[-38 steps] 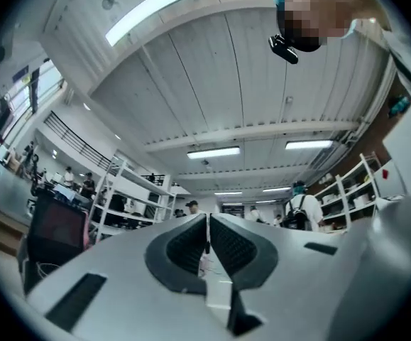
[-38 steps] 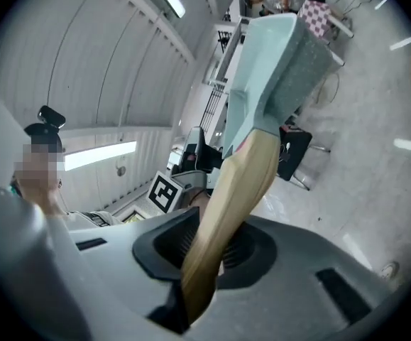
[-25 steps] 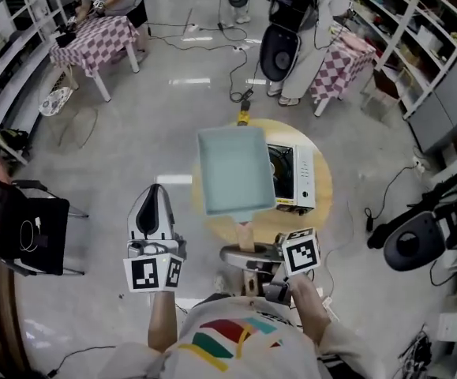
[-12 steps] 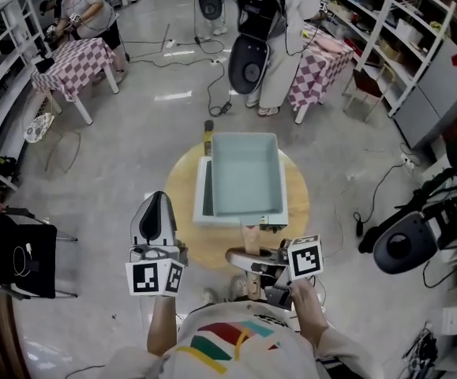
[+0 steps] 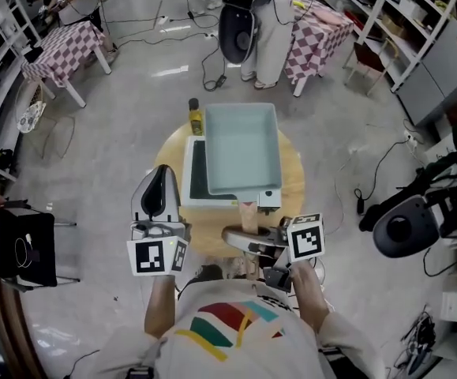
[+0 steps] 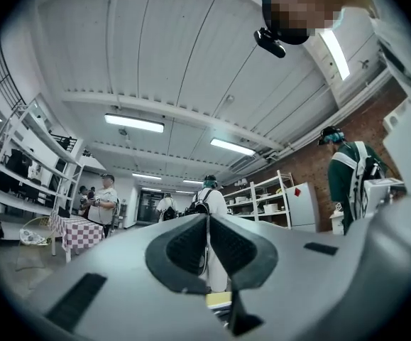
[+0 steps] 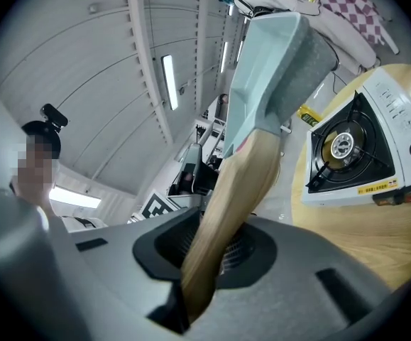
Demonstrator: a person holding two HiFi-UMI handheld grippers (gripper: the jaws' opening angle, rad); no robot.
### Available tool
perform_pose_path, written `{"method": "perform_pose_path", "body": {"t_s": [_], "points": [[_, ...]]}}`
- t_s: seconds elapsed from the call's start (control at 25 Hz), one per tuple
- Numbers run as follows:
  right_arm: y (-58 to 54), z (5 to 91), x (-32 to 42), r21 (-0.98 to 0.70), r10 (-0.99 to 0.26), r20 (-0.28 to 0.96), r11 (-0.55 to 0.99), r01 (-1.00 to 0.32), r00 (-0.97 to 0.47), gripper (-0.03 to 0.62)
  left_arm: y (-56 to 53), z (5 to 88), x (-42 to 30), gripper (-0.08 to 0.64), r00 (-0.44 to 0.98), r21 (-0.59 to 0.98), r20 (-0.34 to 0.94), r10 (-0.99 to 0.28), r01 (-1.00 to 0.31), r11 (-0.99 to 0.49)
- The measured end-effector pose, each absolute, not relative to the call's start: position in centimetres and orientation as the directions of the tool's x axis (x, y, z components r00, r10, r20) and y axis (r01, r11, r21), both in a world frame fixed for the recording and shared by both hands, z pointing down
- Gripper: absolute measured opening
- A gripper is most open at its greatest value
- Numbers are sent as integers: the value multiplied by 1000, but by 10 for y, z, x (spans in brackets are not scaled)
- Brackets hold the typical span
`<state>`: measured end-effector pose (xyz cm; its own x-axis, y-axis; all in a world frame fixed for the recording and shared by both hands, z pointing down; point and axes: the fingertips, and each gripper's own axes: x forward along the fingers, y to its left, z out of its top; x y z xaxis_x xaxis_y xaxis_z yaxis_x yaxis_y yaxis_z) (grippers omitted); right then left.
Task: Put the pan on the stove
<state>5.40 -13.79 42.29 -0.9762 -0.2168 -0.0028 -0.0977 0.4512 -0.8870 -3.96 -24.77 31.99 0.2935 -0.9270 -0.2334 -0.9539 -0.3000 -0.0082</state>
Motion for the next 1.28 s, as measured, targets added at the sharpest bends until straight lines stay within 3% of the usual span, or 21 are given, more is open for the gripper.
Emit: {"method": "perform_pose_path", "body": {"t_s": [0.6, 1.28], "points": [[-176, 432, 31, -898, -321, 9, 413, -149, -947, 52, -295, 313, -46, 14, 374, -21, -245, -894, -924, -381], [-229, 499, 8, -935, -312, 54, 319, -158, -949, 52, -325, 332, -67, 14, 377, -12, -191, -906, -924, -382]]}}
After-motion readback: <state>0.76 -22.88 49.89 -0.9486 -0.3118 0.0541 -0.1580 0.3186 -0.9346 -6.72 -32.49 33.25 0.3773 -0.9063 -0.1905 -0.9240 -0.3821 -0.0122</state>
